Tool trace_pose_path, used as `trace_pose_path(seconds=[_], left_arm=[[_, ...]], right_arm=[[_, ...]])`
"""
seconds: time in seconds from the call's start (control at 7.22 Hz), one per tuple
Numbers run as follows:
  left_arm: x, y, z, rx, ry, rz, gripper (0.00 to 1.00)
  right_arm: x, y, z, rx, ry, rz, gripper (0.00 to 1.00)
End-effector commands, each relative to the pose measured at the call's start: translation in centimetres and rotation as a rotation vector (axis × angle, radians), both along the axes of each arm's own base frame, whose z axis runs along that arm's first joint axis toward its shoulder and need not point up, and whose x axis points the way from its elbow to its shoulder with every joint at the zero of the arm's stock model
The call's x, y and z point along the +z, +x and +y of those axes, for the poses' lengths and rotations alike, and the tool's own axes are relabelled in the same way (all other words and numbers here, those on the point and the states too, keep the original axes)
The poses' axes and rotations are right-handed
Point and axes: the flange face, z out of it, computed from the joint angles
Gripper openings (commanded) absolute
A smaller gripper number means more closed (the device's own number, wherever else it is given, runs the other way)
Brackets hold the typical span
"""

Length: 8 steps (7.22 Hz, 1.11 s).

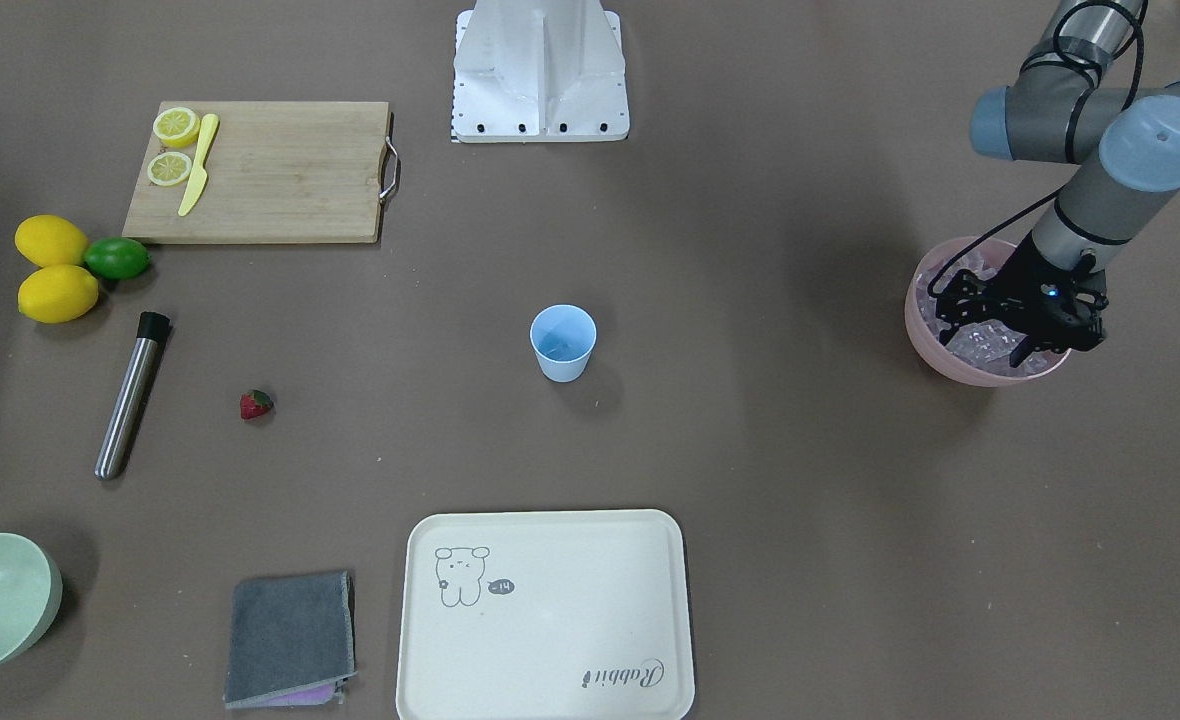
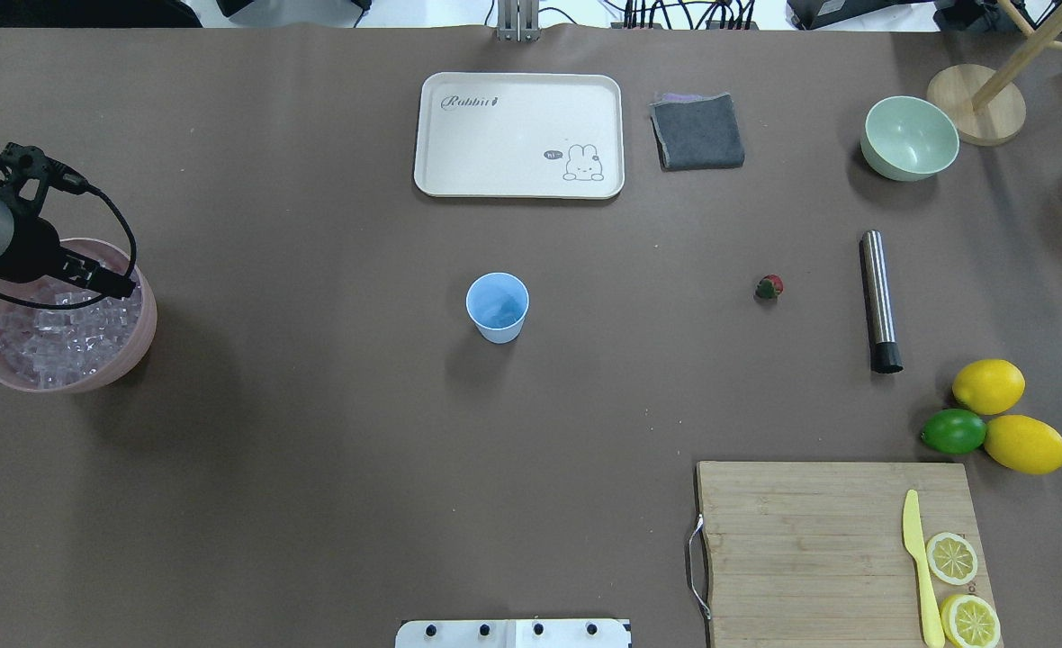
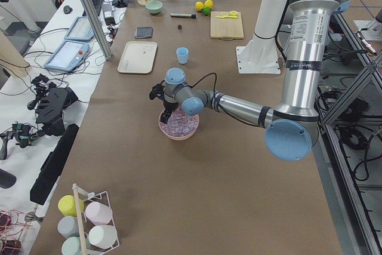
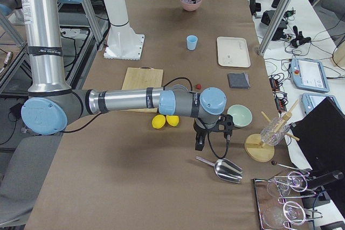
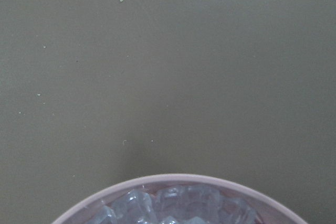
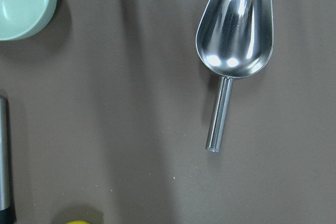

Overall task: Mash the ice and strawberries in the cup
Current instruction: 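Lower the left gripper and grasp another ice cube in the bowl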

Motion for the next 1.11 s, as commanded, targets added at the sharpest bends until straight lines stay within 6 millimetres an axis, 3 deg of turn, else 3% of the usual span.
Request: trace_pose_path(seconds=[0.0,0.42,0.55,0.83,0.97], left_arm=[[0.07,0.14,0.02,0.001,0.0,-0.001,0.89],[0.15,0.75,0.33,0.014,-0.001,-0.003,0.89],[-0.01,0.78,0.3,0.014,0.002,-0.001,0.82],[-0.15,0.78,0.19,0.017,0.003,0.0,0.47],[0.01,0.76,0.23,0.017,0.0,-0.001,0.37]], right_arm=[[0.0,0.01,0.01,0.0,0.0,0.0,1.0],[-0.22,0.02,-0.2,0.0,0.005,0.001,1.0],[-0.3,0.02,-0.27,0.0,0.006,0.001,1.0],[-0.45,0.02,-0.4,0.0,0.009,0.001,1.0],[-0.46,0.02,-0.4,0.0,0.009,0.001,1.0]])
